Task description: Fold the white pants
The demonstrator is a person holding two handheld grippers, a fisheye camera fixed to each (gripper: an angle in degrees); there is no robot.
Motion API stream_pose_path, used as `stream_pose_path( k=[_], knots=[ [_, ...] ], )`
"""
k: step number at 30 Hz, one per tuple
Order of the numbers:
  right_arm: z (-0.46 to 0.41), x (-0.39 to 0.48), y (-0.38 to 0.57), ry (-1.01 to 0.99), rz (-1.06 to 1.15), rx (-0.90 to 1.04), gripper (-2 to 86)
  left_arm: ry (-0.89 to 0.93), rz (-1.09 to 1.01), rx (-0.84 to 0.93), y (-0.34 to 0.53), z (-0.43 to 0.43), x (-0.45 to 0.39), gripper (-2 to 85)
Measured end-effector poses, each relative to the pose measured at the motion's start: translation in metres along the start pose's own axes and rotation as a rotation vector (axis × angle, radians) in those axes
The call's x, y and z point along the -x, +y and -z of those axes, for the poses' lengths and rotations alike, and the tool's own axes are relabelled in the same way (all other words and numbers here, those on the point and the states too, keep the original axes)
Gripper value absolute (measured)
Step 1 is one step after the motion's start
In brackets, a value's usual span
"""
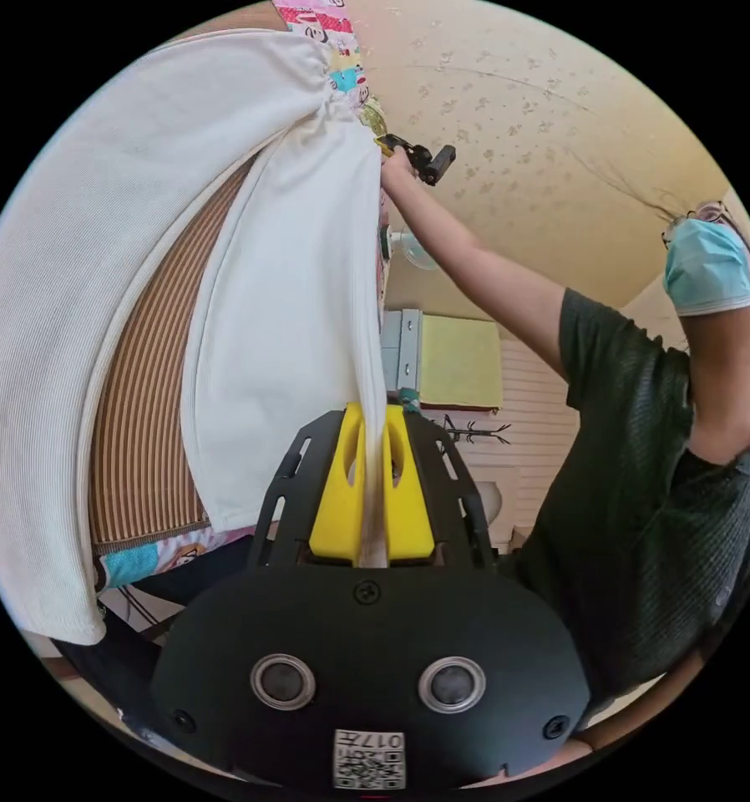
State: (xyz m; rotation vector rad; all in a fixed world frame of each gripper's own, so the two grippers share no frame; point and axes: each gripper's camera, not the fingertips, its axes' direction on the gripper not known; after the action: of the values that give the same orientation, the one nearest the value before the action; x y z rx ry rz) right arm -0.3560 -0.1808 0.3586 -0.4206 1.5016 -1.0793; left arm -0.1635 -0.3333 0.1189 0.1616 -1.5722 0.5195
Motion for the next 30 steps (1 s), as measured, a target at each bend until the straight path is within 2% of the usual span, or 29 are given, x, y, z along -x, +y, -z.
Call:
stream_pose_path(
  k=[3, 5, 6, 8, 10, 12, 15, 19, 24, 26, 30],
  knots=[
    [0.041, 0.096, -0.028, -0.004, 0.180, -0.086, 2.3, 0.079, -0.040, -0.097, 0.014, 0.059, -0.004, 1.5],
    [0.043, 0.164, -0.051, -0.089, 0.241, -0.081, 2.1, 0.035, -0.051, -0.131, 0.021, 0.093, -0.004, 1.9],
    [0.038, 0.179, -0.056, -0.120, 0.247, -0.072, 2.1, -0.026, -0.037, -0.147, 0.024, 0.114, -0.001, 2.3],
    [0.004, 0.225, -0.072, -0.306, 0.218, 0.032, 2.1, -0.153, 0.000, -0.178, 0.025, 0.145, 0.008, 2.9],
    [-0.017, 0.234, -0.071, -0.457, 0.103, 0.061, 2.2, -0.402, 0.085, -0.187, 0.020, 0.180, 0.025, 3.5],
    [-0.021, 0.231, -0.055, -0.573, -0.003, 0.036, 2.6, -0.573, 0.109, -0.154, 0.013, 0.196, 0.037, 3.8],
    [-0.021, 0.226, 0.006, -0.682, 0.019, 0.085, 3.5, -0.668, 0.077, -0.042, 0.001, 0.196, 0.053, 3.9],
    [-0.008, 0.187, 0.154, -0.619, 0.043, 0.269, 6.0, -0.712, 0.064, 0.031, -0.006, 0.181, 0.057, 3.8],
    [0.025, 0.134, 0.330, -0.582, -0.240, 0.458, 11.8, -0.743, 0.050, 0.102, -0.014, 0.173, 0.044, 3.8],
    [0.025, 0.135, 0.408, -0.716, -0.409, 0.599, 12.3, -0.762, 0.042, 0.142, -0.018, 0.169, 0.039, 3.8],
    [0.042, 0.157, 0.474, -0.928, -0.535, 0.601, 10.2, -0.807, 0.028, 0.251, -0.028, 0.159, 0.033, 3.8]
  ],
)
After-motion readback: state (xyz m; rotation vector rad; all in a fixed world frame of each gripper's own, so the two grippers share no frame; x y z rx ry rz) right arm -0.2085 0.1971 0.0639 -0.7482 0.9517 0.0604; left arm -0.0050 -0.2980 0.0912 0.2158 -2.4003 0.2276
